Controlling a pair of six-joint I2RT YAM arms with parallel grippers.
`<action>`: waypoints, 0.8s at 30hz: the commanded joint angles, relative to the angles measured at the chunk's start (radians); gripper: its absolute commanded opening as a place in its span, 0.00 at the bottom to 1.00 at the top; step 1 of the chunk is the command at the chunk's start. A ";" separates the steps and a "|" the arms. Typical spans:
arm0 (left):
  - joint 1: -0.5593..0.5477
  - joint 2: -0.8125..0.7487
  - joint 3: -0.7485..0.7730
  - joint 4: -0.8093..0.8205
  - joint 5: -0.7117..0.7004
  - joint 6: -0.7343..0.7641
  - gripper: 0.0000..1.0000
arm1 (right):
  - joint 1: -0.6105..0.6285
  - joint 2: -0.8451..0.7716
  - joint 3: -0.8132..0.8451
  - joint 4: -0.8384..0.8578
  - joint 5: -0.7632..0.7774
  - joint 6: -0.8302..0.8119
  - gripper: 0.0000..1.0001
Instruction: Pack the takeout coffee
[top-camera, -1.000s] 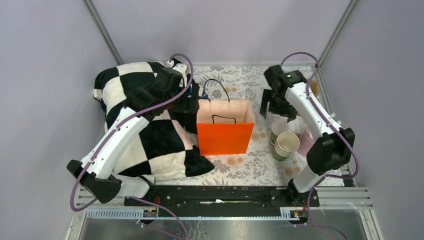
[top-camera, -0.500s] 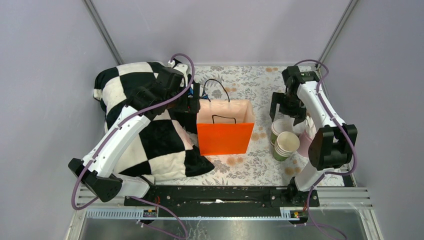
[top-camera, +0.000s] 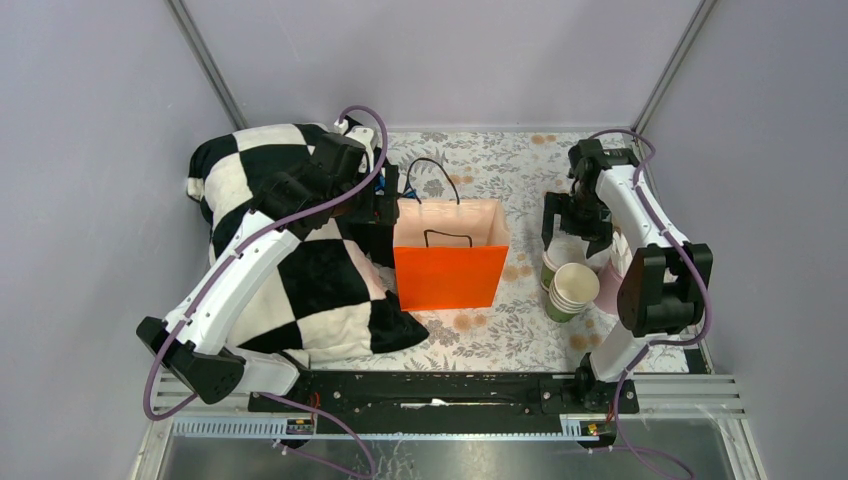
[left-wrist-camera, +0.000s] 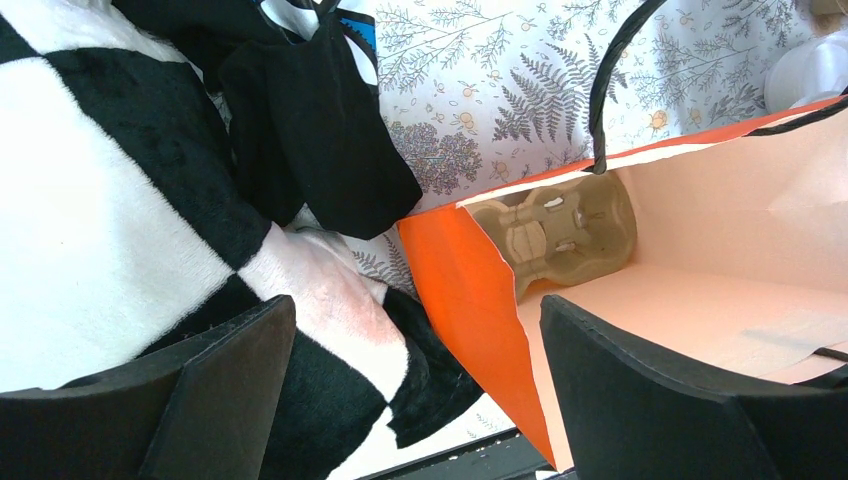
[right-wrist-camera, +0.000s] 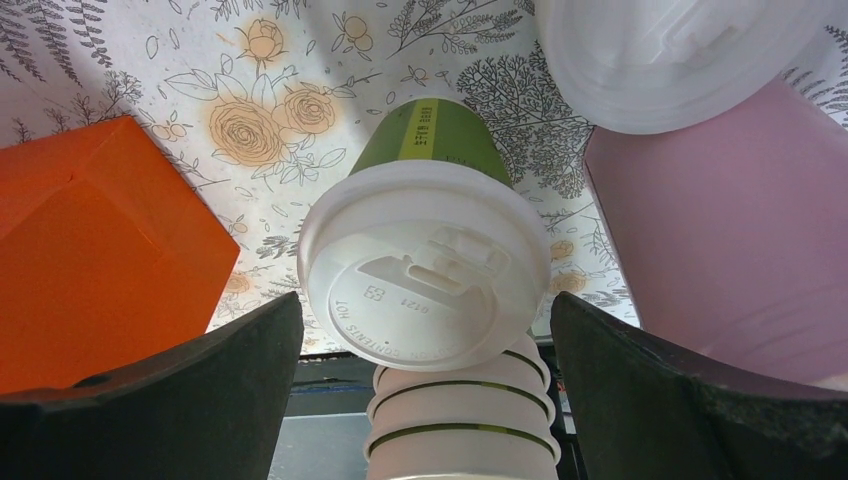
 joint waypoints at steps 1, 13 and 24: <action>0.006 0.001 0.040 0.023 0.003 0.012 0.96 | -0.002 0.015 0.008 0.005 -0.015 -0.027 1.00; 0.007 0.006 0.042 0.023 0.008 0.009 0.96 | 0.000 0.026 0.013 0.002 0.042 -0.037 1.00; 0.008 0.016 0.048 0.022 0.015 0.009 0.96 | 0.019 0.032 0.014 0.001 0.064 -0.036 0.95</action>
